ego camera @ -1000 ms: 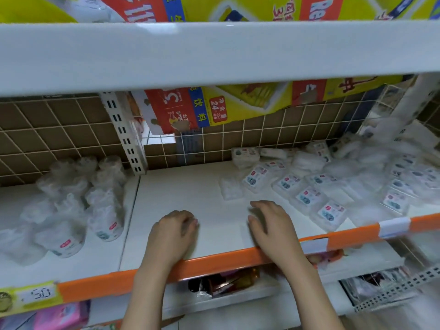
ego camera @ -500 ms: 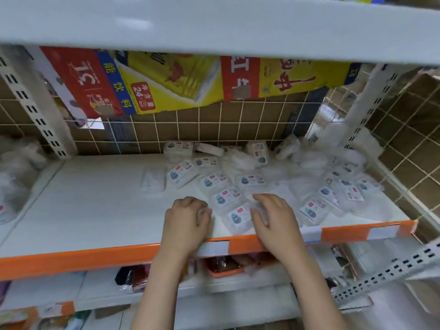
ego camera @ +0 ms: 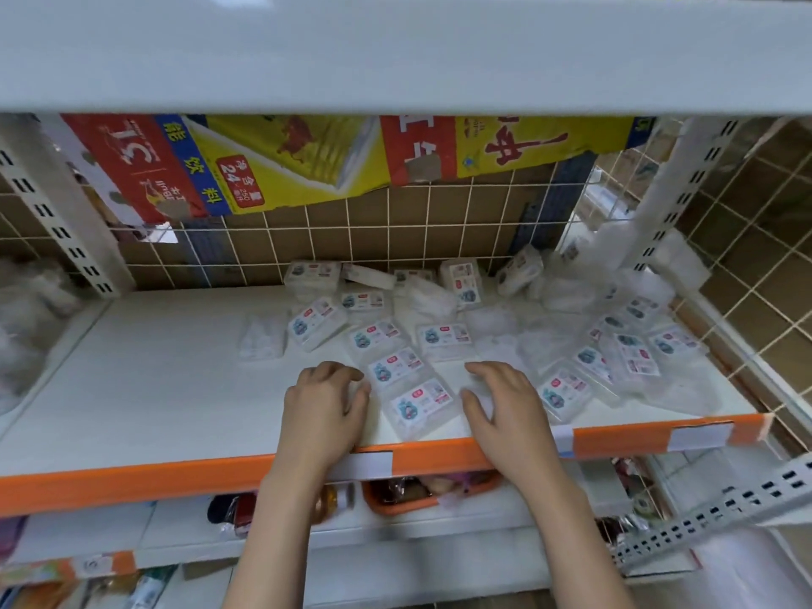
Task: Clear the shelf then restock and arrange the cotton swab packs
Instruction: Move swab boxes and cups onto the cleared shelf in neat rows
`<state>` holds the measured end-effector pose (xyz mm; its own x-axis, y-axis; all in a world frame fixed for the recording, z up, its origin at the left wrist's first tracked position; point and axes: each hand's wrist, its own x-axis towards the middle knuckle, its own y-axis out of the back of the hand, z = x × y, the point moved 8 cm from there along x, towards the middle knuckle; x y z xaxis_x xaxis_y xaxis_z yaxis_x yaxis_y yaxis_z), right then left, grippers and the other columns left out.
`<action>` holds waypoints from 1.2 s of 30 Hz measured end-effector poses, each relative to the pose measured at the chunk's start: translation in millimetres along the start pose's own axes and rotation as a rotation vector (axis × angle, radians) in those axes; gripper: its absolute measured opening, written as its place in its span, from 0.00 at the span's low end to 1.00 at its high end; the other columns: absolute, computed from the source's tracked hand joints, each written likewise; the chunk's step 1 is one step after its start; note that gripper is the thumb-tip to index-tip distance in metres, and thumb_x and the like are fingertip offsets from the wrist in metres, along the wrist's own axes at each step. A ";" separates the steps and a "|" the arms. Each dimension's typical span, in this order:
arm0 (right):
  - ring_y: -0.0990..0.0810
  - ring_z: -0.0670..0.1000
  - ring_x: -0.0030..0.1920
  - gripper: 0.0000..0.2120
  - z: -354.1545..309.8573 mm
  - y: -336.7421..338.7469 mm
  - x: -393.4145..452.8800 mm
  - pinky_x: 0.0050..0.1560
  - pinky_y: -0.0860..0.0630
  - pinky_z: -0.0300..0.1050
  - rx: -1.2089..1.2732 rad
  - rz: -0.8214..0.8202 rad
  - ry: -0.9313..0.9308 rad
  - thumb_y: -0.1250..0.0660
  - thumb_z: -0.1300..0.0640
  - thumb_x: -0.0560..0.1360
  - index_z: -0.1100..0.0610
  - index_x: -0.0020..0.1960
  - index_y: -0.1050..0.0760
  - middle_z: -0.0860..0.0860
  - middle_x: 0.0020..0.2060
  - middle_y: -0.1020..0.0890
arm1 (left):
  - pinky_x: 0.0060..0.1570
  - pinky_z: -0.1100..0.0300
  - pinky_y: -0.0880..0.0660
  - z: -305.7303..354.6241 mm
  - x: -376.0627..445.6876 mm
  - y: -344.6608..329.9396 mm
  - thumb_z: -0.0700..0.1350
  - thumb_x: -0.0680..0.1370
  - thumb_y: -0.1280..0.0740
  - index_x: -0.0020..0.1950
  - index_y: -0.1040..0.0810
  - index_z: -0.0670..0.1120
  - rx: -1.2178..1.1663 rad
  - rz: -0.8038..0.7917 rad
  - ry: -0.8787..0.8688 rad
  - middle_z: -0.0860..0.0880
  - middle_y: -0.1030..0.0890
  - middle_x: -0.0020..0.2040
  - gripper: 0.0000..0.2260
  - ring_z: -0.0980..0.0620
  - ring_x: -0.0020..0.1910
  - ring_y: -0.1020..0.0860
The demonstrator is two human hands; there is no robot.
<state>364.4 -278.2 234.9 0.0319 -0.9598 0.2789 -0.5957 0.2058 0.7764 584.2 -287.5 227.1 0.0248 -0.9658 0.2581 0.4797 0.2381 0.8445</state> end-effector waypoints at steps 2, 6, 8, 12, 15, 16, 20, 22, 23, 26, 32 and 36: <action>0.26 0.55 0.59 0.20 5.8 6.4 3.8 0.60 0.33 0.46 0.002 0.026 -0.013 0.41 0.51 0.73 0.58 0.61 0.24 0.53 0.57 0.22 | 0.49 0.49 0.28 10.2 10.9 -0.3 0.60 0.70 0.49 0.58 0.21 0.44 0.006 0.003 -0.017 0.43 0.20 0.54 0.29 0.38 0.54 0.24; 0.27 0.56 0.60 0.21 26.5 18.9 8.0 0.61 0.32 0.48 -0.012 0.063 -0.065 0.41 0.51 0.73 0.58 0.62 0.25 0.54 0.58 0.22 | 0.54 0.48 0.30 32.6 34.6 -8.9 0.59 0.71 0.47 0.68 0.29 0.44 0.010 -0.028 -0.077 0.42 0.22 0.59 0.31 0.39 0.59 0.28; 0.26 0.56 0.59 0.20 37.7 27.0 8.7 0.60 0.32 0.48 -0.019 0.076 -0.083 0.40 0.51 0.73 0.59 0.62 0.25 0.55 0.58 0.22 | 0.56 0.50 0.32 44.3 49.5 -15.7 0.55 0.74 0.41 0.70 0.32 0.44 0.026 -0.060 -0.104 0.42 0.25 0.63 0.27 0.39 0.62 0.30; 0.26 0.57 0.58 0.16 61.1 46.6 12.8 0.59 0.33 0.44 -0.064 0.095 -0.098 0.37 0.55 0.75 0.59 0.62 0.25 0.55 0.57 0.22 | 0.60 0.50 0.35 69.6 88.3 -38.4 0.41 0.73 0.33 0.73 0.36 0.45 0.109 -0.111 -0.170 0.42 0.32 0.69 0.28 0.40 0.66 0.34; 0.26 0.58 0.59 0.15 78.7 60.8 19.0 0.59 0.34 0.44 -0.068 0.103 -0.105 0.34 0.59 0.75 0.60 0.61 0.25 0.56 0.58 0.22 | 0.61 0.50 0.34 85.4 118.2 -57.0 0.35 0.69 0.32 0.71 0.34 0.46 0.135 -0.127 -0.219 0.44 0.32 0.70 0.31 0.42 0.67 0.34; 0.26 0.59 0.58 0.16 84.1 65.5 21.6 0.59 0.32 0.46 -0.067 0.105 -0.103 0.35 0.58 0.75 0.60 0.61 0.24 0.57 0.57 0.22 | 0.61 0.50 0.35 88.2 125.9 -62.1 0.35 0.68 0.31 0.71 0.33 0.46 0.153 -0.128 -0.218 0.45 0.32 0.70 0.32 0.43 0.67 0.34; 0.24 0.58 0.57 0.19 102.6 84.5 31.5 0.59 0.29 0.50 -0.072 0.088 -0.075 0.39 0.53 0.72 0.60 0.60 0.23 0.56 0.56 0.21 | 0.67 0.52 0.43 99.8 142.6 -72.1 0.41 0.72 0.30 0.73 0.37 0.46 0.252 -0.106 -0.197 0.45 0.38 0.74 0.31 0.45 0.73 0.41; 0.24 0.58 0.57 0.19 111.6 92.5 37.6 0.59 0.28 0.50 -0.077 0.102 -0.060 0.39 0.53 0.72 0.59 0.59 0.23 0.56 0.56 0.21 | 0.70 0.51 0.48 100.9 148.0 -80.5 0.46 0.74 0.33 0.74 0.40 0.48 0.329 -0.182 -0.153 0.47 0.41 0.75 0.30 0.48 0.75 0.45; 0.24 0.58 0.56 0.19 116.6 95.0 41.1 0.59 0.28 0.51 -0.081 0.105 -0.052 0.39 0.53 0.72 0.59 0.59 0.23 0.56 0.55 0.20 | 0.71 0.51 0.50 102.1 150.6 -83.5 0.49 0.75 0.33 0.74 0.41 0.49 0.369 -0.217 -0.140 0.48 0.40 0.75 0.30 0.48 0.75 0.45; 0.24 0.59 0.56 0.20 126.0 94.6 50.4 0.59 0.28 0.52 -0.067 0.100 -0.015 0.40 0.51 0.72 0.60 0.59 0.23 0.56 0.55 0.20 | 0.71 0.50 0.49 103.4 156.1 -86.9 0.59 0.73 0.33 0.73 0.39 0.52 0.430 -0.263 -0.117 0.49 0.33 0.72 0.32 0.48 0.72 0.39; 0.25 0.56 0.58 0.22 125.9 86.5 66.6 0.60 0.28 0.51 -0.053 0.053 0.086 0.44 0.47 0.74 0.57 0.60 0.24 0.53 0.56 0.21 | 0.64 0.51 0.40 93.7 162.0 -89.0 0.66 0.70 0.35 0.64 0.27 0.55 0.534 -0.249 -0.093 0.53 0.25 0.64 0.27 0.49 0.66 0.31; 0.31 0.52 0.63 0.17 115.9 76.9 85.7 0.63 0.39 0.39 -0.058 -0.023 0.154 0.37 0.54 0.77 0.56 0.65 0.27 0.51 0.61 0.25 | 0.57 0.53 0.31 89.2 163.9 -79.7 0.54 0.73 0.34 0.54 0.22 0.52 0.578 -0.252 -0.155 0.52 0.21 0.54 0.12 0.48 0.57 0.25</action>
<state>228.3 -366.7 253.0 0.1706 -0.9248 0.3402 -0.5465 0.1985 0.8136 471.7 -455.6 243.9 -0.1746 -0.9835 0.0474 -0.0959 0.0649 0.9933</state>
